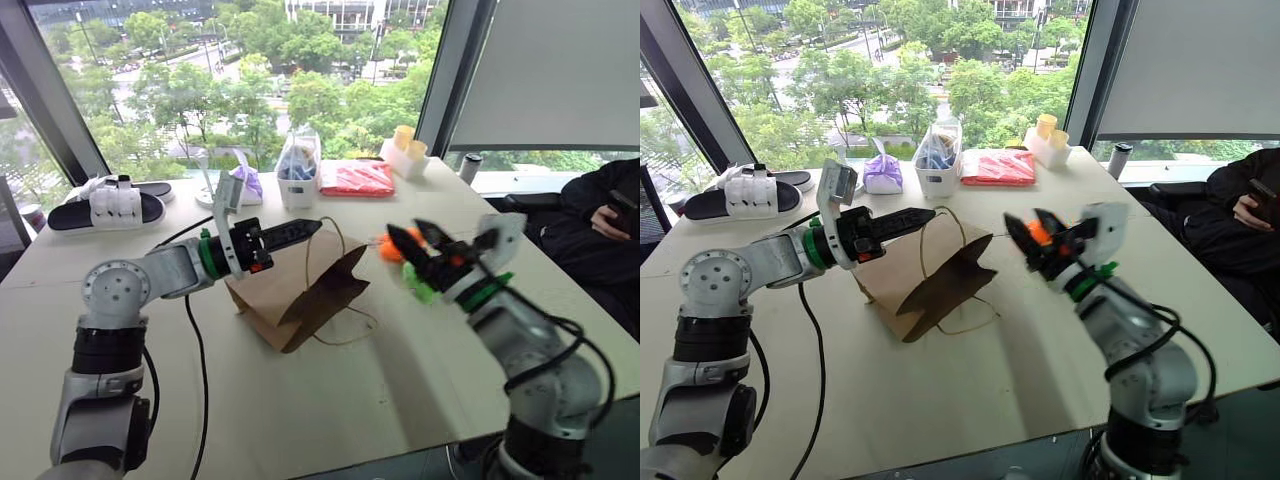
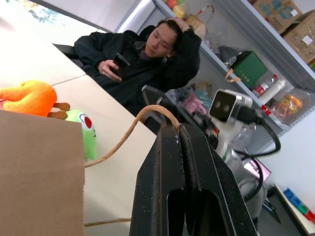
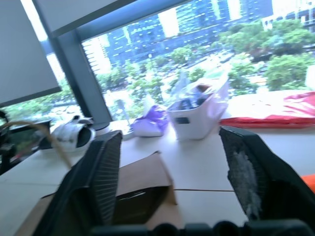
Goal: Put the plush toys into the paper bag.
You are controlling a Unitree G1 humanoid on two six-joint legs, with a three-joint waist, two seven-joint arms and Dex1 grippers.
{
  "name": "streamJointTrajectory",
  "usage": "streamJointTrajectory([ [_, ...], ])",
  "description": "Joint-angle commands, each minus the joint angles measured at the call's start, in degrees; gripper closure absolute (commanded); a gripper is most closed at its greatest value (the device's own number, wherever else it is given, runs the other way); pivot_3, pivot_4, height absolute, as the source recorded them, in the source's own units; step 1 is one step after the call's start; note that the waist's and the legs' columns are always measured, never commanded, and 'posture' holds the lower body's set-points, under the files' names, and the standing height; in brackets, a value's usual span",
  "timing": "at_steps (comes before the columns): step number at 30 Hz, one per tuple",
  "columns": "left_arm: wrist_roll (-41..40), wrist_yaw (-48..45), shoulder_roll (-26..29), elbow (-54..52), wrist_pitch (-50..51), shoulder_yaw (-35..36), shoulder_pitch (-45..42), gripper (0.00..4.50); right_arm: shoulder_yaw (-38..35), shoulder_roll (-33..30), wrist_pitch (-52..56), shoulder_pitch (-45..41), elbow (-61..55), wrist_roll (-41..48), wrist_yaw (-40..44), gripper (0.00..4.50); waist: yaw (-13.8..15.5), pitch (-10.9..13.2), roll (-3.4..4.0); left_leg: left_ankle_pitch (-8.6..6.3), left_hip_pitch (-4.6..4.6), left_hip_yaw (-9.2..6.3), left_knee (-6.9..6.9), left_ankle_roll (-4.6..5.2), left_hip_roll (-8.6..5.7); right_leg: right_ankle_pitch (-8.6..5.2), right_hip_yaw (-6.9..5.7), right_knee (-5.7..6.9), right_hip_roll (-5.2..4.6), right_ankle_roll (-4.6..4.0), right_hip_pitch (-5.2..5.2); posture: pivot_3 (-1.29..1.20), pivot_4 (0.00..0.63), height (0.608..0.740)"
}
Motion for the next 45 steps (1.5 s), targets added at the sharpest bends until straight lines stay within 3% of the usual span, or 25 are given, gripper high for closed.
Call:
streamJointTrajectory([
  [1, 1.5, 0.0, -0.8, 0.1, -1.1, 1.4, -1.4, 4.50, 5.2, -9.7, -2.4, 2.2, 8.8, -10.7, -1.6, 0.04, 0.0, 0.0, 0.02, 0.01, 0.01, 0.06, -0.01, -0.01, -0.01, 0.00, 0.02, -0.01, -0.01, 0.00, 0.00, 0.00, 0.150, 0.740],
  [4, 2.5, 2.6, -2.8, 1.6, -2.0, 2.2, -2.1, 4.50, 11.9, -13.6, -6.3, 2.4, 18.1, -17.5, -1.9, 0.04, -0.4, 0.0, 0.02, 0.08, 0.00, 0.15, -0.02, -0.13, -0.02, 0.00, 0.05, -0.08, -0.01, 0.00, -0.01, 0.00, 0.150, 0.740],
  [8, 5.7, 5.0, -5.1, 2.4, -3.8, 2.7, -2.6, 4.50, 15.9, -12.7, -13.1, -1.2, 29.6, -21.1, -0.9, 0.04, -0.4, 0.0, 0.03, 0.09, 0.05, 0.32, 0.00, -0.15, 0.02, 0.01, 0.16, -0.10, 0.00, 0.01, 0.00, 0.00, 0.150, 0.740],
  [19, 11.1, 7.0, -8.1, 3.6, -5.8, 3.4, -3.7, 4.50, 19.2, -9.5, -25.5, -12.3, 55.1, -24.0, 2.4, 0.04, -0.2, 0.0, 0.02, 0.10, 0.02, 0.25, 0.05, -0.17, 0.02, 0.07, 0.15, -0.33, 0.02, -0.03, 0.13, 0.00, 0.150, 0.740],
  [22, 12.0, 6.9, -8.1, 3.3, -5.5, 3.6, -3.2, 4.50, 17.3, -8.3, -26.8, -13.6, 58.5, -21.9, 3.5, 0.80, -0.2, 0.0, 0.02, 0.10, 0.01, 0.23, 0.05, -0.17, 0.02, 0.08, 0.14, -0.40, 0.02, -0.03, 0.17, 0.00, 0.150, 0.740],
  [23, 12.4, 6.8, -8.1, 3.3, -5.5, 3.6, -3.1, 4.50, 16.8, -8.1, -27.0, -13.9, 59.3, -21.5, 3.7, 1.41, -0.2, 0.0, 0.02, 0.10, 0.02, 0.21, 0.05, -0.17, 0.02, 0.09, 0.13, -0.42, 0.02, -0.03, 0.20, 0.00, 0.150, 0.740],
  [26, 13.2, 6.6, -8.1, 3.5, -5.4, 3.8, -2.8, 4.50, 16.1, -7.7, -27.7, -14.0, 60.2, -20.7, 4.4, 2.67, -0.2, 0.0, 0.02, 0.10, 0.02, 0.21, 0.06, -0.17, 0.02, 0.15, 0.12, -0.47, 0.02, 0.01, 0.22, 0.00, 0.150, 0.740],
  [30, 13.9, 5.8, -7.8, 3.8, -5.1, 4.3, -3.1, 4.50, 14.3, -7.5, -26.9, -11.3, 54.7, -18.5, 5.0, 4.42, -0.2, 0.0, 0.02, 0.10, 0.02, 0.19, 0.10, -0.17, 0.02, 0.18, 0.11, -0.50, 0.03, 0.03, 0.25, 0.00, 0.150, 0.740],
  [32, 14.1, 5.2, -7.7, 3.8, -4.9, 4.6, -3.5, 4.50, 13.4, -8.7, -24.2, -8.4, 47.1, -17.0, 5.6, 4.48, -0.1, 0.0, 0.03, 0.10, 0.00, 0.15, 0.07, -0.16, 0.03, 0.18, 0.09, -0.51, 0.03, 0.04, 0.24, 0.00, 0.150, 0.740],
  [37, 13.3, 4.5, -7.4, 3.8, -3.8, 5.3, -5.4, 4.50, 9.2, -17.4, -7.5, -2.3, 14.9, -5.5, 10.4, 4.48, 0.0, 0.1, 0.25, 0.08, -0.26, 0.01, 0.06, -0.14, 0.02, 0.19, 0.09, -0.56, 0.00, 0.06, 0.06, 0.00, 0.150, 0.740],
  [41, 12.9, 3.8, -7.7, 3.9, -2.8, 5.3, -6.1, 4.50, 9.2, -20.0, 1.3, -2.8, 6.1, 1.8, 11.9, 4.48, -0.3, 0.1, 0.14, 0.08, -0.47, 0.01, 0.10, -0.14, 0.04, 0.24, 0.06, -0.57, 0.08, 0.14, -0.17, 0.00, 0.150, 0.740],
  [45, 11.7, 3.2, -8.9, 4.5, -2.2, 5.7, -7.6, 4.50, 17.5, -17.8, 5.7, -4.1, 1.8, 4.5, 13.5, 4.48, -0.2, 0.1, 0.13, 0.06, -0.03, -0.01, 0.01, -0.10, 0.06, 0.24, 0.06, -0.63, 0.12, 0.12, 0.25, 0.00, 0.150, 0.740],
])
